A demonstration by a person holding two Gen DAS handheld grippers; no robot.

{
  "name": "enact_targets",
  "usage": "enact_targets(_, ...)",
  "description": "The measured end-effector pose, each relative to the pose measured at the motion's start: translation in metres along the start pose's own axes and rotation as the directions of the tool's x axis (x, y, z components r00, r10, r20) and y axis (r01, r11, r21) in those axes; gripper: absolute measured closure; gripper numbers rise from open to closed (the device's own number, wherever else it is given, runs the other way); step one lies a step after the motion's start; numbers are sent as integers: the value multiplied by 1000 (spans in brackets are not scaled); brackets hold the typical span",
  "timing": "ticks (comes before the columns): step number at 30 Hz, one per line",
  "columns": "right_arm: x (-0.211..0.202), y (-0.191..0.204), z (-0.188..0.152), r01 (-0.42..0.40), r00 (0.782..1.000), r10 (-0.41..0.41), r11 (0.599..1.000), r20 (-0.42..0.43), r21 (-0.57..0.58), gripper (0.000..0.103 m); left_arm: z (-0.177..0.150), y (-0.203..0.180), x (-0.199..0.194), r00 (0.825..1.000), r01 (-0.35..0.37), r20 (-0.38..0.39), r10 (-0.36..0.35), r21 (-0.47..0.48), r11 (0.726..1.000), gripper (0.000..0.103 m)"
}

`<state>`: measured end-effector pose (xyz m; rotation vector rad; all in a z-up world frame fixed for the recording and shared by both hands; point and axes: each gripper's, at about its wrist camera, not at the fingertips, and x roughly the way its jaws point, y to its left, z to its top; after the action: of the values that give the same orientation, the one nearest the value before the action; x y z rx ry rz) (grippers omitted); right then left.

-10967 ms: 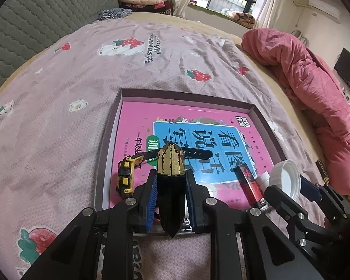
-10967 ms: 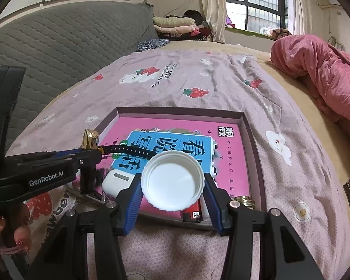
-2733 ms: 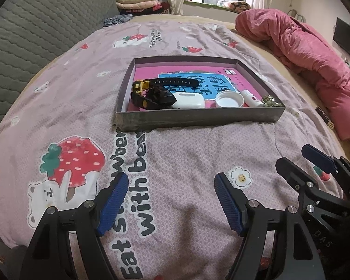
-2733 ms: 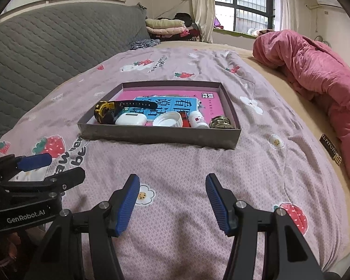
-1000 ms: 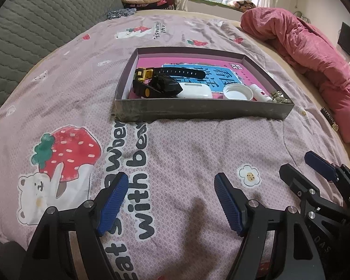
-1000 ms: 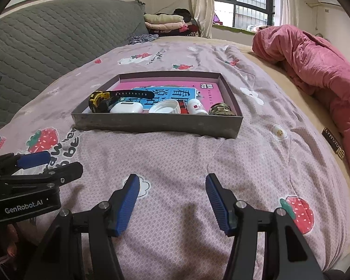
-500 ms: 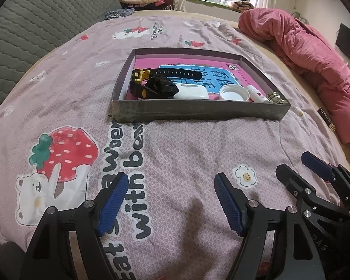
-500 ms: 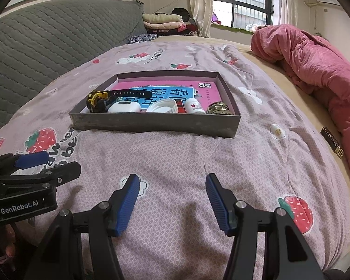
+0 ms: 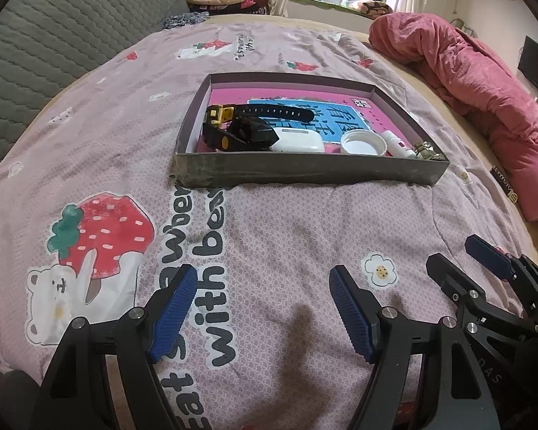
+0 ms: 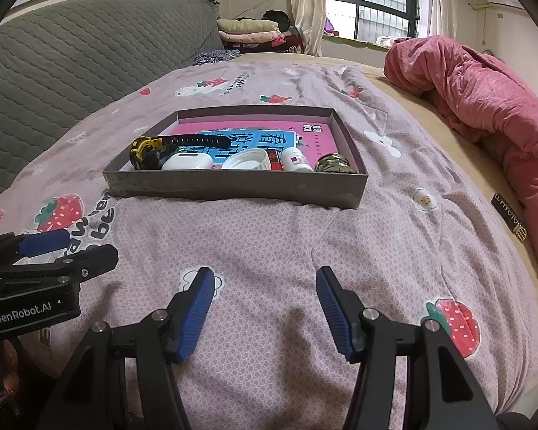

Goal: Organize rigid objects

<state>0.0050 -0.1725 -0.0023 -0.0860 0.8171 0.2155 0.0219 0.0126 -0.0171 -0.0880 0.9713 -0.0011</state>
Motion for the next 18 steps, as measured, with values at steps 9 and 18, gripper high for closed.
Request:
enact_targets(9,0,0,0,1,1000,-1,1000,1,-1,45,0,0,1,1000,-5,-4,5,-1,1000,26)
enact_targets(18,0,0,0,1,1000,-1,1000,2,-1,45,0,1,2,1000,-3,-9,3,-5,1000,26)
